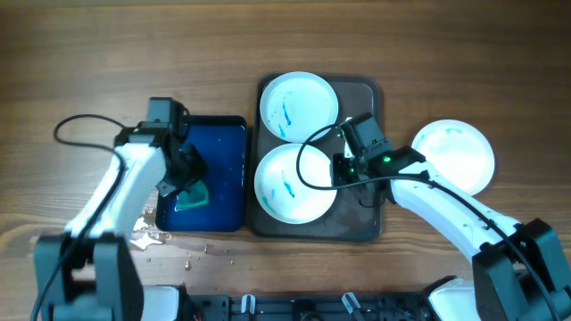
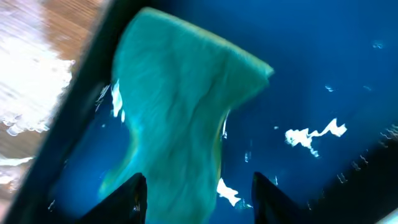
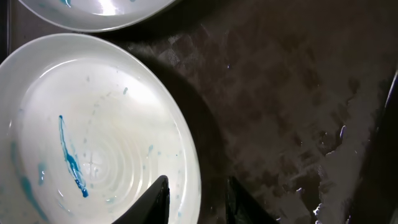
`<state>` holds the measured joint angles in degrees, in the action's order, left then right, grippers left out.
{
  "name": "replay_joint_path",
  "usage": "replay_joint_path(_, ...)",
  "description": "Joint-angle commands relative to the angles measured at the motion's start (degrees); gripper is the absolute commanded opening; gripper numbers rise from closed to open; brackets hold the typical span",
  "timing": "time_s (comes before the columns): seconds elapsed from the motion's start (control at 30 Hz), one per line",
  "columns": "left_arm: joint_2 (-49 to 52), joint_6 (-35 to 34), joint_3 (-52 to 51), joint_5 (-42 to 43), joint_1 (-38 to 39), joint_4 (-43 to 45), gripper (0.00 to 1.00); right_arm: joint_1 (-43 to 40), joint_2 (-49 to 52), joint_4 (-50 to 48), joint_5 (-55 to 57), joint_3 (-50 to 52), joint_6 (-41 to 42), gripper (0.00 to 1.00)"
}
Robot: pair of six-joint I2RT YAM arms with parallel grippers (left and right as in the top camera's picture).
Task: Clean dirty plates on tray and stack at the side
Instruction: 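Grasp the green sponge with the left gripper and lift it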
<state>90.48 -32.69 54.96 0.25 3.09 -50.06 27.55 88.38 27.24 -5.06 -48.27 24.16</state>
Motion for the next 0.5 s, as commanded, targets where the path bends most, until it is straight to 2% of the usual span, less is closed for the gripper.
replay_joint_path(0.0,6.7,-0.8,-0.5,-1.5,1.6,2.8,0.51,-0.2,-1.2,0.7,0.8,-1.0,-0.6,0.31)
replay_joint_path(0.03,8.5,-0.8,-0.5,-1.9,1.8,3.5,0.5,-0.2,-1.2,1.1,0.8,-1.0,-0.6,0.3)
replay_joint_path(0.07,10.3,-0.8,-0.5,-2.1,1.9,4.3,0.42,-0.2,-1.2,1.4,0.8,-1.0,-0.7,0.3)
replay_joint_path(0.1,11.4,-0.8,-0.5,-2.1,1.9,4.5,0.18,-0.2,-1.2,1.8,0.8,-1.0,-0.6,0.3)
replay_joint_path(0.13,11.6,-0.8,-0.5,-2.1,1.9,4.4,0.05,-0.2,-1.2,2.2,0.9,-1.0,-0.7,0.3)
replay_joint_path(0.23,11.0,-0.8,-0.5,-2.1,1.9,4.3,0.05,-0.2,-1.2,2.8,1.4,-1.0,-0.7,0.3)
replay_joint_path(0.27,9.5,-0.8,-0.5,-2.1,1.8,3.0,0.39,-0.2,-1.2,3.3,2.3,-1.0,-0.6,0.3)
replay_joint_path(0.3,8.8,-0.8,-0.5,-2.1,1.8,2.5,0.44,-0.2,-1.2,3.4,2.6,-1.0,-0.6,0.31)
replay_joint_path(0.33,8.1,-0.8,-0.5,-2.1,1.8,1.9,0.56,-0.2,-1.2,3.5,2.8,-1.0,-0.7,0.3)
replay_joint_path(0.37,7.3,-0.8,-0.5,-2.0,1.8,1.4,0.71,-0.2,-1.2,3.7,2.7,-1.0,-0.7,0.31)
replay_joint_path(0.4,6.4,-0.8,-0.5,-2.0,1.8,0.6,0.77,-0.2,-1.2,3.7,2.7,-1.0,-0.7,0.31)
replay_joint_path(0.47,5.0,-0.7,-0.5,-2.4,1.8,-0.8,0.8,-0.2,-1.2,3.7,2.7,-1.0,-0.6,0.31)
